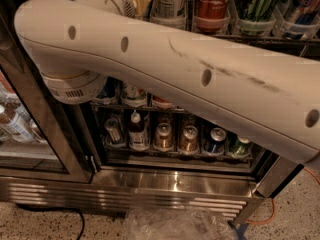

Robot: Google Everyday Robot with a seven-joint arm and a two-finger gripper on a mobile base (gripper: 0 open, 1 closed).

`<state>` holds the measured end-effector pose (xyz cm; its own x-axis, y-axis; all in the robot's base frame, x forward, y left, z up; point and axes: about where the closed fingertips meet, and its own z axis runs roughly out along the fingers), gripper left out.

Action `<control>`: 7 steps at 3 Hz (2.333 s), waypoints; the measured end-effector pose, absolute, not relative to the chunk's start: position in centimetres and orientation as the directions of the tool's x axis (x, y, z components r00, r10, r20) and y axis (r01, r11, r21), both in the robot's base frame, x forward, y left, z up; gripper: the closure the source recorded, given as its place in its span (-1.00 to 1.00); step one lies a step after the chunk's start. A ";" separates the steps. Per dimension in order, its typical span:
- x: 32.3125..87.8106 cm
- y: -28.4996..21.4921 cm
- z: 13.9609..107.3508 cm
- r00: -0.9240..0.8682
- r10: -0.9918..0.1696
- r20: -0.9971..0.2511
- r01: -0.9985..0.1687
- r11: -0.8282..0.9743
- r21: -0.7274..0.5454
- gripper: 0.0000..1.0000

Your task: Pick water bottle from top shelf of fridge

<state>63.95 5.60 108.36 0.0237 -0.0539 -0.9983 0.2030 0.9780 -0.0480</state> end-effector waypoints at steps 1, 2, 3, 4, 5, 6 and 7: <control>64.0 5.6 108.4 0.025 -0.054 -0.998 0.204 0.978 -0.047 -0.18; 64.0 5.6 108.4 0.025 -0.054 -0.998 0.204 0.978 -0.047 0.29; 64.0 5.6 108.4 0.025 -0.054 -0.998 0.204 0.978 -0.047 0.76; 63.5 5.9 109.4 0.033 -0.046 -0.998 0.172 0.984 -0.039 1.00; 62.9 5.8 109.9 0.040 -0.027 -0.999 0.163 0.986 -0.020 1.00; 62.2 6.0 110.1 0.035 -0.011 -0.999 0.122 0.992 -0.007 1.00; 62.2 6.0 110.1 0.035 -0.011 -0.999 0.122 0.992 -0.007 1.00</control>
Offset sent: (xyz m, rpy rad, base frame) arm 0.0001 -0.0002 0.0001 0.0003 -0.0009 -0.0008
